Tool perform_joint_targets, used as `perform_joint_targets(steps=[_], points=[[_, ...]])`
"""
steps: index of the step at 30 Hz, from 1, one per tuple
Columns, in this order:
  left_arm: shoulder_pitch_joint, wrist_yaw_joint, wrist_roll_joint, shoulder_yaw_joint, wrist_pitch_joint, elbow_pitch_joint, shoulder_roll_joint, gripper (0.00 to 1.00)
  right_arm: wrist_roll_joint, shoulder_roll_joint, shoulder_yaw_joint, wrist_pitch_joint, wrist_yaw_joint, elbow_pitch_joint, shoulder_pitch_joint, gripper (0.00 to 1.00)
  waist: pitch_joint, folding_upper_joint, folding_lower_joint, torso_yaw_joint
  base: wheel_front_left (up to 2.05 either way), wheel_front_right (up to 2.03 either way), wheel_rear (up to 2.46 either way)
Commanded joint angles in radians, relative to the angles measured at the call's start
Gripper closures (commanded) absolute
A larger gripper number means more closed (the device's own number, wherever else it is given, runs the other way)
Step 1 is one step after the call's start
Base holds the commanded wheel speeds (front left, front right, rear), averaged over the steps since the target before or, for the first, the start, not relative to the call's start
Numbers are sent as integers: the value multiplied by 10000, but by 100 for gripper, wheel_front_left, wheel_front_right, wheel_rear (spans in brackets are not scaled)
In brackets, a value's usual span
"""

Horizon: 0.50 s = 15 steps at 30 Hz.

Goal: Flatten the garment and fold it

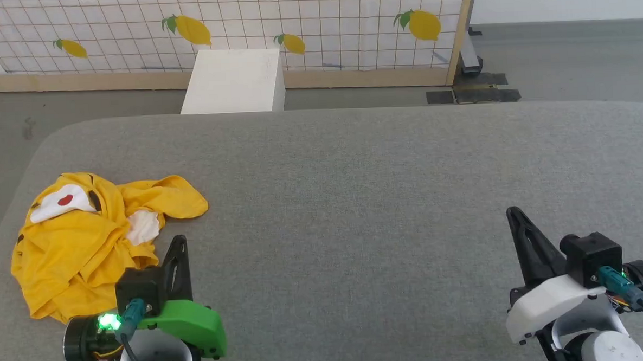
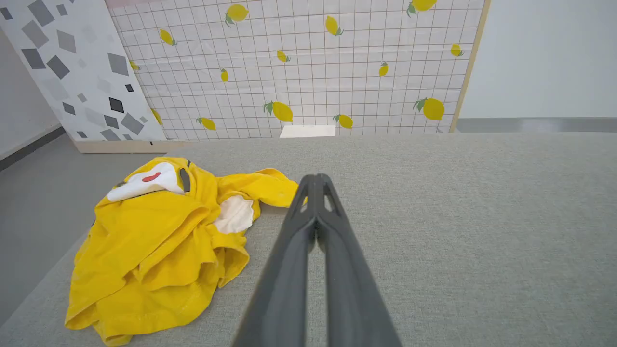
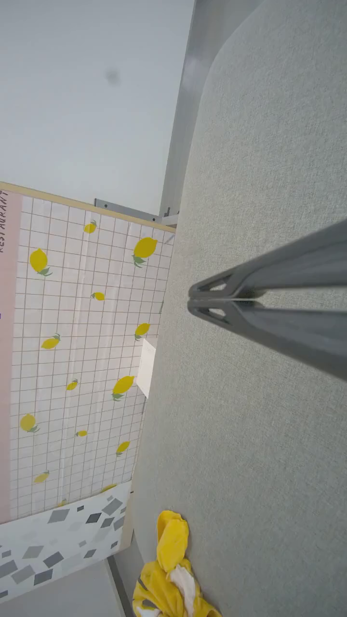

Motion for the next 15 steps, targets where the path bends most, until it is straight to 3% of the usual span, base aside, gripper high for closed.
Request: perform_joint_targets(steps=[1,15], points=[[106,-35,103,32,12,-22,-53,100,-64,5,14,1,-15,-57,150,100,0,0,0,0,0,0,0],[106,-35,103,32,12,-22,-53,100,-64,5,14,1,-15,-57,150,100,0,0,0,0,0,0,0]])
